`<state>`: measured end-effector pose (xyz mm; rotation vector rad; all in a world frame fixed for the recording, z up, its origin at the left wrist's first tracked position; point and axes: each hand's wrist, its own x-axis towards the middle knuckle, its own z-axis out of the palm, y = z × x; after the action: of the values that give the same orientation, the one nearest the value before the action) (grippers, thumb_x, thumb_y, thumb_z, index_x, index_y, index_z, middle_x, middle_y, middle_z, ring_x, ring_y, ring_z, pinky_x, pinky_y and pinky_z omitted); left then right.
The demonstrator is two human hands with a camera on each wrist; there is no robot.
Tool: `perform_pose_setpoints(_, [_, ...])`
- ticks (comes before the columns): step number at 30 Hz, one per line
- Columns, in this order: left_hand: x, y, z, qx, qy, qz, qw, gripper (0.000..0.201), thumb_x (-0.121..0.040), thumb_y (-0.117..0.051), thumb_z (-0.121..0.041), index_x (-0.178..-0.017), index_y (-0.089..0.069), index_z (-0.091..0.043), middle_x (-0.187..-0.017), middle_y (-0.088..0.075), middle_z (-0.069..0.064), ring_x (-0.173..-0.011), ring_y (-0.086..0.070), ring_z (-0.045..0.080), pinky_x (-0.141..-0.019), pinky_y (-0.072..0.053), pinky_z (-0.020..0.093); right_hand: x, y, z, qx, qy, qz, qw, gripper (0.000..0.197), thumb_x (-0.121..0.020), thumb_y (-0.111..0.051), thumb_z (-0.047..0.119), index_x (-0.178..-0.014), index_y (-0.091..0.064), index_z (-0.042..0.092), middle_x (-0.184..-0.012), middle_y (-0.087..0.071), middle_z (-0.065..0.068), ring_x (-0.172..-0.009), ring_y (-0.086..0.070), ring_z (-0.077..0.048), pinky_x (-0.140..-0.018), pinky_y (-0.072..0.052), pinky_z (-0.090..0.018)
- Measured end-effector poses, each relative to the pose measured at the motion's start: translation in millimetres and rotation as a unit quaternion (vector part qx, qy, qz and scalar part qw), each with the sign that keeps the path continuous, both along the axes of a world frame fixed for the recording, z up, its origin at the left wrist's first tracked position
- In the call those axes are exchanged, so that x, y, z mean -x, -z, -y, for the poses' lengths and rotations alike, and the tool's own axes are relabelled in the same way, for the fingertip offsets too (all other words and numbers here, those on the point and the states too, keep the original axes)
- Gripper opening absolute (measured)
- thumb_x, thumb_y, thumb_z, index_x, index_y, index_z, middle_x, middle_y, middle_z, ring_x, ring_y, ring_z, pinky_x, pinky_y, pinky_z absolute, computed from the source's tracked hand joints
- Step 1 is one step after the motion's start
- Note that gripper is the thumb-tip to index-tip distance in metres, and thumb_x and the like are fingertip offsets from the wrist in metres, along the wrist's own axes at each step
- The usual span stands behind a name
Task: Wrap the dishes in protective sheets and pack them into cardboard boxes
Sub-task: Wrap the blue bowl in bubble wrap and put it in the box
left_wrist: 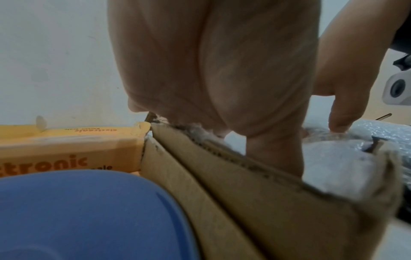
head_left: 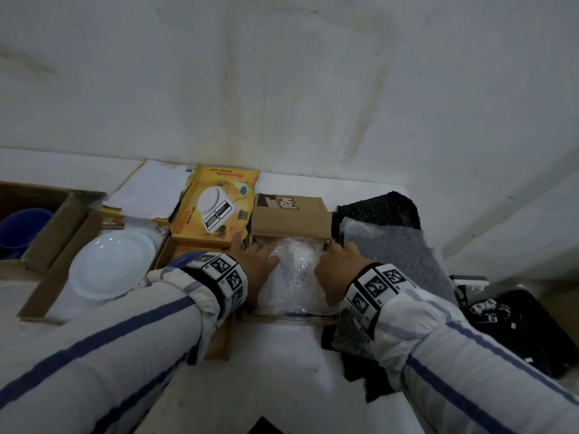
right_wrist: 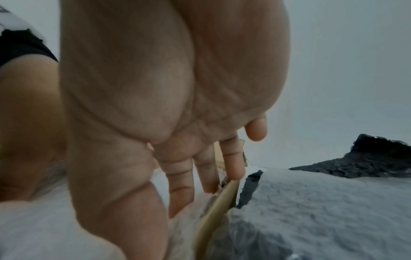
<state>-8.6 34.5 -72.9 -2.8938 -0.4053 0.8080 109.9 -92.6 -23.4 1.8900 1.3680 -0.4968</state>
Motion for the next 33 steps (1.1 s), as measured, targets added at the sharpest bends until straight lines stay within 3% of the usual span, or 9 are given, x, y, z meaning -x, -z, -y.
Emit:
perform_pose_setpoints(3, [0, -1, -1, 0.001, -0.002, -0.004, 1.0, 0.104, -0.068, -0.076, -0.046, -0.147, -0.013, -0.025, -0.158, -0.005, 0.009, -0.146, -0.005, 0.029, -0.106, 0.006, 0.07, 5, 5, 0, 0.001, -0.005, 0.018, 1.0, 0.036, -0.082, -0.064, 0.035, -0.112, -0.061, 0.016, -0.127, -0.05, -0.008, -0.128, -0.027, -0.035, -0.103, -0.021, -0.051])
perform_pose_setpoints(9, [1, -4, -1, 0.005, -0.003, -0.009, 1.0, 0.107, -0.068, -0.074, -0.051, -0.149, -0.009, -0.027, -0.159, -0.001, 0.007, -0.147, -0.001, 0.03, -0.107, 0.008, 0.069, 15, 26, 4, -0.06, -0.019, 0.077, 0.995, 0.034, -0.094, -0.043, 0.029, -0.125, -0.054, 0.021, -0.133, -0.043, -0.005, -0.128, -0.028, -0.032, -0.103, -0.022, -0.043])
perform_pose_setpoints(16, [14, -16, 0, 0.013, -0.003, 0.052, 0.999, 0.103, -0.072, -0.07, -0.053, -0.15, -0.011, -0.022, -0.157, -0.01, 0.009, -0.146, -0.005, 0.029, -0.113, 0.008, 0.058, 8, 4, 7, -0.069, 0.023, 0.03, 0.997, 0.033, -0.081, -0.064, 0.032, -0.111, -0.062, 0.017, -0.129, -0.043, -0.01, -0.123, -0.03, -0.034, -0.102, -0.021, -0.051])
perform_pose_setpoints(19, [16, -22, -1, 0.028, -0.038, 0.062, 0.997, 0.092, -0.076, -0.065, -0.048, -0.148, -0.018, -0.016, -0.155, -0.016, 0.008, -0.145, -0.008, 0.026, -0.114, 0.006, 0.056, 11, 5, 6, -0.099, 0.027, 0.031, 0.994, 0.028, -0.087, -0.055, 0.021, -0.115, -0.06, 0.015, -0.133, -0.041, -0.012, -0.125, -0.03, -0.035, -0.105, -0.019, -0.052])
perform_pose_setpoints(22, [15, -19, 1, 0.003, -0.042, 0.046, 0.998, 0.084, -0.078, -0.062, -0.047, -0.146, -0.024, -0.015, -0.153, -0.023, 0.009, -0.145, -0.01, 0.027, -0.113, 0.006, 0.059, 17, 18, 9, -0.084, 0.032, 0.049, 0.995, 0.031, -0.091, -0.05, 0.021, -0.12, -0.059, 0.015, -0.135, -0.04, -0.01, -0.126, -0.029, -0.035, -0.105, -0.019, -0.05])
perform_pose_setpoints(26, [16, -15, 7, -0.027, -0.041, 0.029, 0.998, 0.083, -0.084, -0.057, -0.042, -0.149, -0.012, -0.018, -0.158, -0.012, 0.007, -0.147, -0.001, 0.028, -0.11, 0.005, 0.065, 17, 19, 13, -0.111, 0.03, 0.04, 0.993, 0.028, -0.092, -0.047, 0.019, -0.116, -0.061, 0.016, -0.13, -0.043, -0.008, -0.124, -0.031, -0.033, -0.105, -0.02, -0.05])
perform_pose_setpoints(28, [15, -17, 9, -0.028, -0.043, 0.015, 0.999, 0.082, -0.085, -0.056, -0.04, -0.15, -0.01, -0.018, -0.159, -0.008, 0.007, -0.147, 0.002, 0.029, -0.11, 0.006, 0.065, 6, 9, 15, -0.121, 0.071, -0.014, 0.99, 0.019, -0.089, -0.053, 0.022, -0.105, -0.063, 0.019, -0.12, -0.048, -0.006, -0.121, -0.035, -0.031, -0.103, -0.021, -0.05])
perform_pose_setpoints(30, [10, -22, 10, -0.008, -0.051, 0.016, 0.999, 0.081, -0.083, -0.058, -0.038, -0.149, -0.016, -0.019, -0.157, -0.011, 0.009, -0.146, 0.001, 0.032, -0.11, 0.005, 0.065, -13, 1, 20, -0.178, 0.166, -0.12, 0.962, 0.016, -0.086, -0.058, 0.024, -0.1, -0.065, 0.026, -0.116, -0.055, 0.001, -0.116, -0.044, -0.026, -0.102, -0.026, -0.048])
perform_pose_setpoints(33, [-10, -38, 25, 0.096, -0.072, 0.101, 0.988, 0.065, -0.082, -0.057, -0.033, -0.14, -0.033, -0.02, -0.149, -0.027, 0.007, -0.14, -0.019, 0.03, -0.113, -0.01, 0.054, -45, -11, 39, -0.346, 0.31, -0.19, 0.865, 0.024, -0.09, -0.051, 0.014, -0.102, -0.067, 0.025, -0.119, -0.064, 0.002, -0.108, -0.059, -0.022, -0.098, -0.045, -0.037])
